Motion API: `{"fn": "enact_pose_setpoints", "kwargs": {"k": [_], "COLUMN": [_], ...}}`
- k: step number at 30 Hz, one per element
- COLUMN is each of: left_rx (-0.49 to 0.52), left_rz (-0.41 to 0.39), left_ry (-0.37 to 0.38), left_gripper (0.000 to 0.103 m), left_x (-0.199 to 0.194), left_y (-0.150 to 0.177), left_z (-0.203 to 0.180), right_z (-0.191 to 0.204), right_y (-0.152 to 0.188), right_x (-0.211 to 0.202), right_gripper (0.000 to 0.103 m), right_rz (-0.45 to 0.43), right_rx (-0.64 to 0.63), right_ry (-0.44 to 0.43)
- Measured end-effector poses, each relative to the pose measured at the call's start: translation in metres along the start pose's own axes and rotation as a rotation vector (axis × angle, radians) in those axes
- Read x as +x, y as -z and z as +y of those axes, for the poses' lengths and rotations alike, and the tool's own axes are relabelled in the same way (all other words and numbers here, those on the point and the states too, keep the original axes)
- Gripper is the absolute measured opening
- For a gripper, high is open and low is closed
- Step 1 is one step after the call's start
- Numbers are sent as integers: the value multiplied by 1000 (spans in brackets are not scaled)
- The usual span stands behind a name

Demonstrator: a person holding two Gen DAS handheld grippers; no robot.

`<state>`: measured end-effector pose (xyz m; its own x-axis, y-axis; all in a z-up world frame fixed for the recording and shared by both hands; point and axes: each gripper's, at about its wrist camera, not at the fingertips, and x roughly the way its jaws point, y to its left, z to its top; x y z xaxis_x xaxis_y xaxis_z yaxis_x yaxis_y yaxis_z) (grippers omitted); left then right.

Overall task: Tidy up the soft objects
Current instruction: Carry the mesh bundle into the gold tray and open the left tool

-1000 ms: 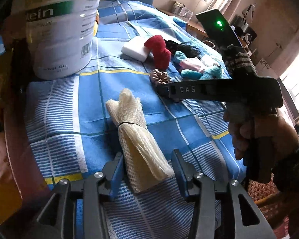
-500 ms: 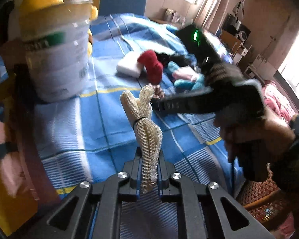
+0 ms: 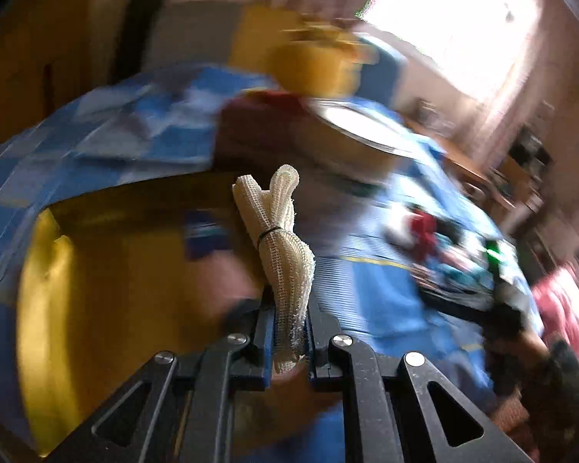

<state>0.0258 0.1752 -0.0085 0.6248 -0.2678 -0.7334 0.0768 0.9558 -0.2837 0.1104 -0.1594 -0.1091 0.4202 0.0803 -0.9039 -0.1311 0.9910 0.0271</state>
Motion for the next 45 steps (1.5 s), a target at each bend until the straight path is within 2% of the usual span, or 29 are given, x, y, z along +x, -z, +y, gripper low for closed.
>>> {"fn": "enact_pose_setpoints", "kwargs": {"k": [3, 5, 9, 15, 18, 19, 20, 24, 27, 36, 41, 45], "left_rx": [-111, -141, -153, -157, -159, -167, -169, -135, -116, -44, -31, -22], "left_rz": [46, 71, 101, 124, 113, 100, 90, 72, 61, 40, 20, -2], "left_ry": [-49, -75, -109, -137, -149, -150, -157, -231, -255, -207, -190, -188], "left_gripper": [12, 12, 14, 22, 47, 60, 63, 63, 63, 63, 63, 63], "left_x": [18, 33, 62, 98, 97, 93, 90, 69, 53, 22, 10, 0], "left_y": [-11, -16, -30, -47, -49, -47, -46, -33, -19, 14, 18, 20], "left_z": [41, 56, 69, 80, 81, 82, 82, 75, 69, 54, 52, 53], "right_z": [0, -1, 0, -1, -1, 0, 0, 0, 0, -5, 5, 6], "right_y": [0, -1, -1, -1, 0, 0, 0, 1, 2, -14, -59, -119], "right_x": [0, 0, 0, 0, 0, 0, 0, 0, -1, -13, -44, -58], "right_gripper": [27, 27, 27, 27, 27, 27, 27, 27, 26, 19, 19, 19], "right_rz": [0, 0, -1, -4, -7, -9, -10, -15, -18, -3, -55, -82], "right_rx": [-1, -1, -2, -3, -7, -7, -8, -8, -3, 49, 19, 10], "right_ry": [1, 0, 1, 2, 5, 6, 7, 10, 13, -15, -25, 40]}}
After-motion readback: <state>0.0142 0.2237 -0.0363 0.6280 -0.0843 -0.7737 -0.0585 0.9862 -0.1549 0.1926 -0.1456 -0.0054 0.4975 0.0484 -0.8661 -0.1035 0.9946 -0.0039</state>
